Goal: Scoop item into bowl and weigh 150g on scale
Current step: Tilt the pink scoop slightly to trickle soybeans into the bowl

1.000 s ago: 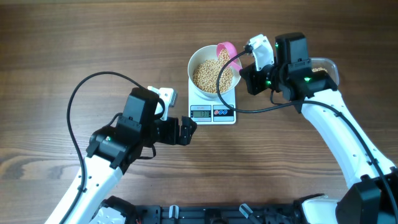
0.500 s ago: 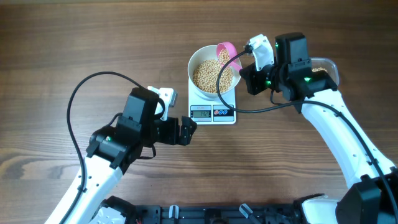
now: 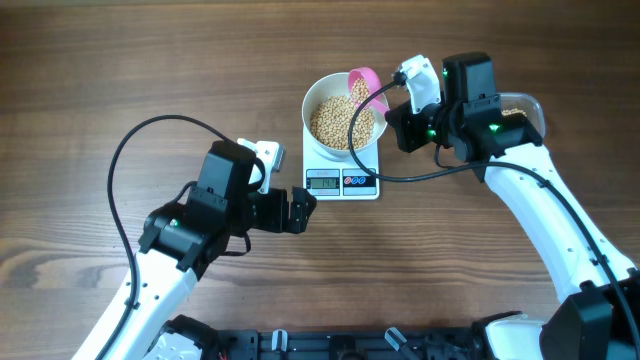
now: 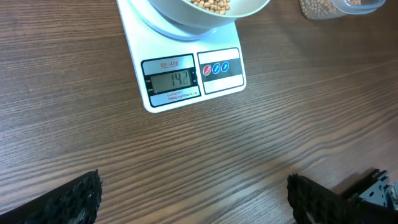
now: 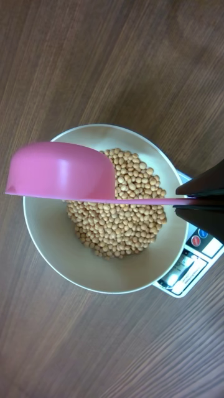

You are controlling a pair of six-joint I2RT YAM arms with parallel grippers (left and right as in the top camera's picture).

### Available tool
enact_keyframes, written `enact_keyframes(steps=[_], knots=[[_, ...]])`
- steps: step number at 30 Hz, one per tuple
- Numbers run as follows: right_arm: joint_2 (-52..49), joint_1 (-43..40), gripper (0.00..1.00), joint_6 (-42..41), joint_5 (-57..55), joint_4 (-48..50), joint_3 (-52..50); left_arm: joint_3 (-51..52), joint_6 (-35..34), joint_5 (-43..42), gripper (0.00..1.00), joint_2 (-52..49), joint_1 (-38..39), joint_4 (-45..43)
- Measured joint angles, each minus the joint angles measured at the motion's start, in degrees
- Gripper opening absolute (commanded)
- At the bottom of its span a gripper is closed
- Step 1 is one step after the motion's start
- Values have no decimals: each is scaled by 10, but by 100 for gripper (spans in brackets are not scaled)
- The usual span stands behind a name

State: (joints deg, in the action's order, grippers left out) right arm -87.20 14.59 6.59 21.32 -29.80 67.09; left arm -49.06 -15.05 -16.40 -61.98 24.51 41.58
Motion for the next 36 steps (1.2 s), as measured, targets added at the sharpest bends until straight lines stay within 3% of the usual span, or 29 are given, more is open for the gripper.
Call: enact_keyframes(steps=[36], knots=[[0,9,4,116,-9,15,0,0,0,0,100,0,0,0]])
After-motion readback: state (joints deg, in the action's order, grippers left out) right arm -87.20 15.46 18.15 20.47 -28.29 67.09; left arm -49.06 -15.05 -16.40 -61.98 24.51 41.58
